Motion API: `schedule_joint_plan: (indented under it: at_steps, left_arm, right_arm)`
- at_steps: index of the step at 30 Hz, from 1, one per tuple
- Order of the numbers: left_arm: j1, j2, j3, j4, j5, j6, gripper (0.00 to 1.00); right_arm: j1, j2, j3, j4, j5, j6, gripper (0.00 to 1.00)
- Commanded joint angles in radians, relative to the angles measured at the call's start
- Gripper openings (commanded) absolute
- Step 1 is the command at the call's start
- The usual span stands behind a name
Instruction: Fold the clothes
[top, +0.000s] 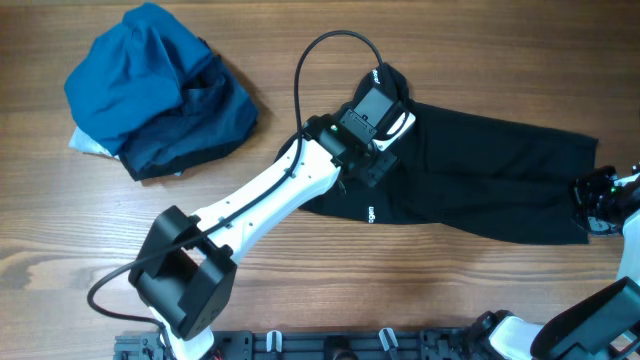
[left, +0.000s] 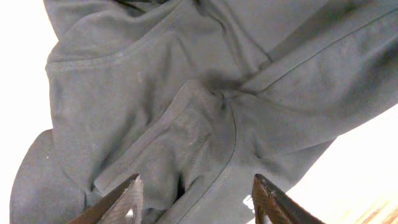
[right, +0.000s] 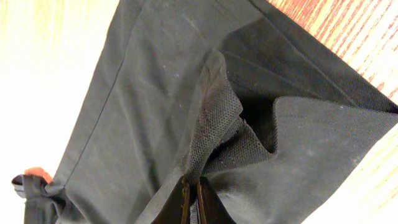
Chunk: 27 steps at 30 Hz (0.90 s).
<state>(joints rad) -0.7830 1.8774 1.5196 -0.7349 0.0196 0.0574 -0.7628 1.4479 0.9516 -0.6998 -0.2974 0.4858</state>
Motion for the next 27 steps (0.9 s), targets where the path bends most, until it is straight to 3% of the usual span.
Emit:
schedule_joint_plan:
  at_steps: [1, 6, 10, 13, 16, 22, 27]
  left_arm:
    - [0.002, 0.08, 0.003, 0.034, 0.052, 0.003, 0.64]
    - [0.002, 0.161, 0.003, 0.177, 0.096, 0.01, 0.75]
    - [0.002, 0.213, 0.003, 0.212, 0.095, 0.009, 0.64]
    - [0.002, 0.24, 0.003, 0.211, 0.096, 0.006, 0.45]
    - [0.002, 0.242, 0.008, 0.201, 0.103, -0.014, 0.04]
    - [0.027, 0.176, 0.2, -0.055, -0.038, -0.013, 0.04]
    - [0.032, 0.13, 0.261, -0.117, -0.043, -0.01, 0.04]
  right_arm:
    - [-0.001, -0.003, 0.014, 0.0, 0.027, -0.014, 0.04]
    - [-0.001, -0.003, 0.014, 0.0, 0.002, -0.014, 0.04]
    - [-0.001, -0.003, 0.014, 0.0, 0.001, -0.014, 0.04]
    - [-0.001, -0.003, 0.014, 0.0, 0.001, -0.014, 0.04]
    - [-0.001, -0.003, 0.014, 0.001, 0.001, -0.013, 0.04]
    - [-0.001, -0.005, 0.017, 0.006, -0.034, -0.015, 0.04]
    - [-0.001, -0.008, 0.02, -0.01, -0.045, -0.016, 0.04]
